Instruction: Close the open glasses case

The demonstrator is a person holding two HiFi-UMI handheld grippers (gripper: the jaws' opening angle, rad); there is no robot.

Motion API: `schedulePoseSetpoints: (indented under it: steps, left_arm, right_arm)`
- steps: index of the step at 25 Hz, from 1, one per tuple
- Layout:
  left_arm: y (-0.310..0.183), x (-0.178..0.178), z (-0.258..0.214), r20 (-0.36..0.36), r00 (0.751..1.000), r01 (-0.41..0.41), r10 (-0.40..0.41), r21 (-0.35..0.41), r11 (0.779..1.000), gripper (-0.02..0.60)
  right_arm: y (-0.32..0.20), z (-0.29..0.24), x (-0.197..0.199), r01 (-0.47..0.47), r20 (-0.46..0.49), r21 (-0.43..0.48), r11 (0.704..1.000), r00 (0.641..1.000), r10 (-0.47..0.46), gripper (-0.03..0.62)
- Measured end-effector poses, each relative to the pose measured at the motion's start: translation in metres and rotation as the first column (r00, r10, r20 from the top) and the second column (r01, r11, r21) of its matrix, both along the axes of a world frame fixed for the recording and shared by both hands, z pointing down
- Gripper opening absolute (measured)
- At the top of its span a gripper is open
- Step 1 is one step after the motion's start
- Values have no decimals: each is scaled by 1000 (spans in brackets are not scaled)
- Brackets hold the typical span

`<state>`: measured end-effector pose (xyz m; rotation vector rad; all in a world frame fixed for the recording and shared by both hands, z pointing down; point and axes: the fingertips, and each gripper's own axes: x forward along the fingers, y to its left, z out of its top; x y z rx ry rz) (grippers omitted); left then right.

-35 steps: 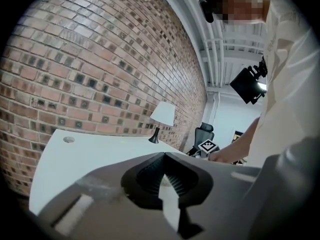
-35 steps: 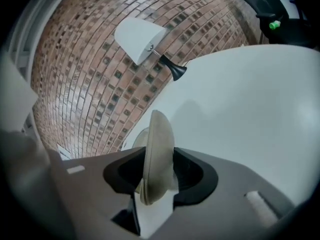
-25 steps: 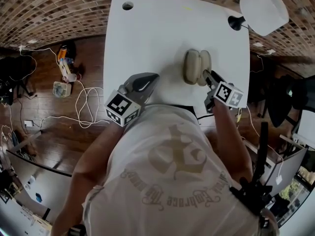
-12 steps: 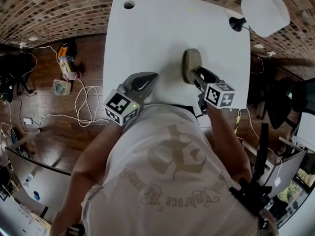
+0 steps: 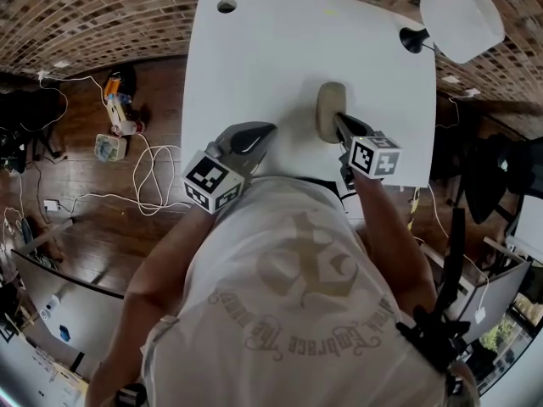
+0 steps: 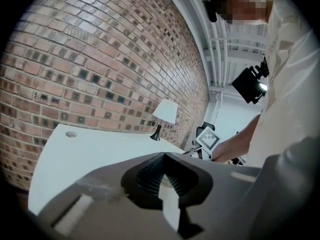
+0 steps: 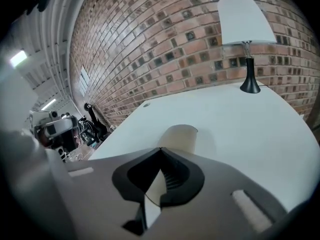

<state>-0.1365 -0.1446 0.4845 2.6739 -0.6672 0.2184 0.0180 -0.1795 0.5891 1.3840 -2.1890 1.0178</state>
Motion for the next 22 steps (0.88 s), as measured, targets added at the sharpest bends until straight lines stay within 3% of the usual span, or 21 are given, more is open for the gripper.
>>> schedulePoseSetpoints:
  steps: [6, 13, 19, 22]
  left_arm:
    - [-1, -1, 1, -1, 1000, 4, -4, -3, 1000, 3]
    - [11, -3, 1, -2, 1000, -4, 4, 0, 1000, 3]
    - [21, -7, -6, -9, 1000, -13, 13, 21, 1000, 3]
    - [32, -6, -6, -6, 1000, -25, 25, 21, 999, 3]
  right_arm:
    - [-1, 3, -2, 12, 9, 7, 1000, 1000, -13, 8]
    - [1, 9, -6, 108, -205, 2, 994, 973, -105, 8]
    - [0, 12, -8, 117, -264, -3, 993, 958, -113, 8]
    - [0, 13, -10, 116, -241, 2, 993, 964, -112, 8]
